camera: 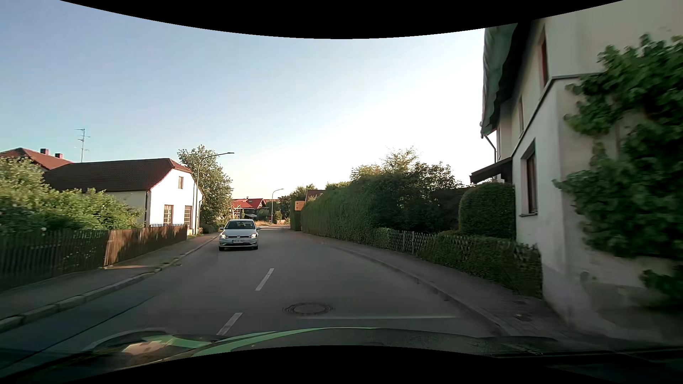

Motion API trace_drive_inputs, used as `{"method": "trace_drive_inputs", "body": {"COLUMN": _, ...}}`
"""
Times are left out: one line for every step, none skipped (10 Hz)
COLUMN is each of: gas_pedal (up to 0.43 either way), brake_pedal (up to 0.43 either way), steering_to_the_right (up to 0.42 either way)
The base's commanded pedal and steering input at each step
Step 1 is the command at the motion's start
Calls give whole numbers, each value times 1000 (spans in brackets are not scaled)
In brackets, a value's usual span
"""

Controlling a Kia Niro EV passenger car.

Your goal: Follow the waypoints while adhering to traffic rules and regulations

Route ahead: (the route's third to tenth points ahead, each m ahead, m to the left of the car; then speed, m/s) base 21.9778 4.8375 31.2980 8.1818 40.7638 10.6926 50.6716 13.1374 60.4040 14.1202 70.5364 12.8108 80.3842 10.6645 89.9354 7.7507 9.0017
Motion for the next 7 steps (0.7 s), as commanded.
{"method": "trace_drive_inputs", "body": {"gas_pedal": 287, "brake_pedal": 0, "steering_to_the_right": -61}}
{"method": "trace_drive_inputs", "body": {"gas_pedal": 268, "brake_pedal": 0, "steering_to_the_right": -66}}
{"method": "trace_drive_inputs", "body": {"gas_pedal": 260, "brake_pedal": 0, "steering_to_the_right": -73}}
{"method": "trace_drive_inputs", "body": {"gas_pedal": 240, "brake_pedal": 0, "steering_to_the_right": -79}}
{"method": "trace_drive_inputs", "body": {"gas_pedal": 228, "brake_pedal": 0, "steering_to_the_right": -82}}
{"method": "trace_drive_inputs", "body": {"gas_pedal": 228, "brake_pedal": 0, "steering_to_the_right": -83}}
{"method": "trace_drive_inputs", "body": {"gas_pedal": 228, "brake_pedal": 0, "steering_to_the_right": -83}}
